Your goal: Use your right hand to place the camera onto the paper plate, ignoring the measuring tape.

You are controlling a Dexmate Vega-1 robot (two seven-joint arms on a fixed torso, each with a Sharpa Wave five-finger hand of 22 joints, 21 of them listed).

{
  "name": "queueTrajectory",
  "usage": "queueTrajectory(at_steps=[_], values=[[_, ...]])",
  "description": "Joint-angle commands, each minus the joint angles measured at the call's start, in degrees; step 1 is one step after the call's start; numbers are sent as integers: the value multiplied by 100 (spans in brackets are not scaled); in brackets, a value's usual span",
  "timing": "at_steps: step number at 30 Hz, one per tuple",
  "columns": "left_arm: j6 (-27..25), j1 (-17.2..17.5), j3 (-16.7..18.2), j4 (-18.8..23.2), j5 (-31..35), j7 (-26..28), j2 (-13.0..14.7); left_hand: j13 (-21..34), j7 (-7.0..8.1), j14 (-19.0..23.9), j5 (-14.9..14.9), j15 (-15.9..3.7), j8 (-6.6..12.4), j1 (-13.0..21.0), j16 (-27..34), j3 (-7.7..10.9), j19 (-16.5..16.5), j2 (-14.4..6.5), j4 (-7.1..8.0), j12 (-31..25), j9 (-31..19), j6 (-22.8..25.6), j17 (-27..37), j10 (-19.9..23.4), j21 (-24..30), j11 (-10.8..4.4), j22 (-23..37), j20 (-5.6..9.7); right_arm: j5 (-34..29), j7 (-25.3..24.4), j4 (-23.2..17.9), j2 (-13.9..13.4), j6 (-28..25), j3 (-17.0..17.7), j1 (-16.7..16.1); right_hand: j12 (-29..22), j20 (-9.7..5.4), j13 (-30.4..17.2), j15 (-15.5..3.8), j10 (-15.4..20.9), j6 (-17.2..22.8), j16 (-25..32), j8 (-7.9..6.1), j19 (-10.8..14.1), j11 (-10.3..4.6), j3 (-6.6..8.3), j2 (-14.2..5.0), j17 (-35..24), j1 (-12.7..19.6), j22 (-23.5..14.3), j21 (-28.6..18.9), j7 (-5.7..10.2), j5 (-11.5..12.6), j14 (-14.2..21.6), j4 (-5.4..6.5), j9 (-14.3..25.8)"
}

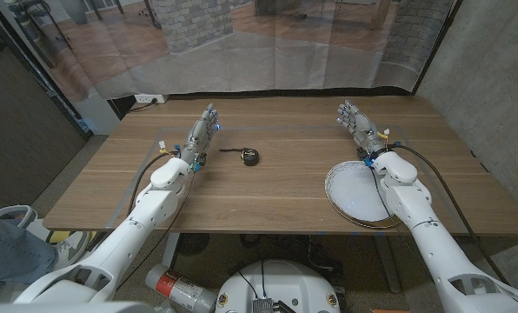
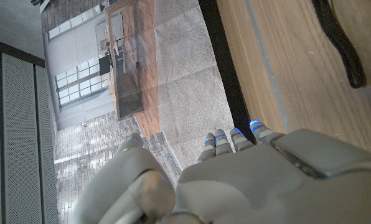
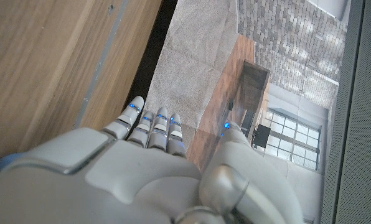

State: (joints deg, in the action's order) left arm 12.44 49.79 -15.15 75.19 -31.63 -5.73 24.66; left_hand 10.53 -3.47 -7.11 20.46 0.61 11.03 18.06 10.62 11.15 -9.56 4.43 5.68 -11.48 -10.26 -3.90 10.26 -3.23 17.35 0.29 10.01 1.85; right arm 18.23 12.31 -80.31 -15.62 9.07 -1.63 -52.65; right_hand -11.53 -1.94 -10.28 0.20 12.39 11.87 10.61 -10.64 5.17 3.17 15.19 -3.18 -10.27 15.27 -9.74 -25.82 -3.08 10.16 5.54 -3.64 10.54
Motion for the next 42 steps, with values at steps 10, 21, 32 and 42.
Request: queueTrajectory(at_steps=[10, 21, 32, 42], values=[[-141, -26, -8, 130, 187, 106, 100, 15, 1, -20, 19, 29, 38, 37, 29, -8, -33, -39, -3, -25, -34, 20, 21, -26, -34, -5, 13, 248, -440, 149, -73, -21, -138, 151, 19, -12, -268, -10, -1, 3, 24, 31, -35, 43, -30, 21, -28, -28, 82, -30, 36, 50, 39, 51, -51, 23], [-194, -5, -6, 234, 166, 143, 141, 15, 4, -17, 16, 31, 37, 39, 29, -19, -24, -49, -3, -23, -35, 27, 22, -26, -55, -16, 14, 227, -698, 75, -236, -178, -205, 164, -11, -12, -266, -11, 2, -1, 26, 31, -38, 46, -26, 24, -33, -26, 92, -30, 61, 54, 38, 53, -66, 24], [-118, -13, 16, 164, 92, 91, 87, 16, 5, -17, 13, 33, 35, 41, 28, -30, -16, -58, -3, -22, -35, 31, 22, -23, -75, -20, 16, 208, -1013, -83, -473, -326, -359, 146, -44, -11, -260, -12, -2, -10, 16, 28, -36, 43, -30, 32, -44, -23, 116, -31, 96, 66, 38, 52, -90, 24], [-78, -79, -7, 77, 121, 29, 70, 16, -1, -9, 9, 31, 43, 43, 30, -41, -5, -66, -3, -23, -36, 61, 23, -17, -93, -21, 17, 198, -1173, -145, -555, -410, -417, 164, -51, -6, -253, -13, -1, -28, 11, 25, -36, 42, -35, 36, -50, -21, 136, -32, 122, 69, 38, 46, -111, 24]])
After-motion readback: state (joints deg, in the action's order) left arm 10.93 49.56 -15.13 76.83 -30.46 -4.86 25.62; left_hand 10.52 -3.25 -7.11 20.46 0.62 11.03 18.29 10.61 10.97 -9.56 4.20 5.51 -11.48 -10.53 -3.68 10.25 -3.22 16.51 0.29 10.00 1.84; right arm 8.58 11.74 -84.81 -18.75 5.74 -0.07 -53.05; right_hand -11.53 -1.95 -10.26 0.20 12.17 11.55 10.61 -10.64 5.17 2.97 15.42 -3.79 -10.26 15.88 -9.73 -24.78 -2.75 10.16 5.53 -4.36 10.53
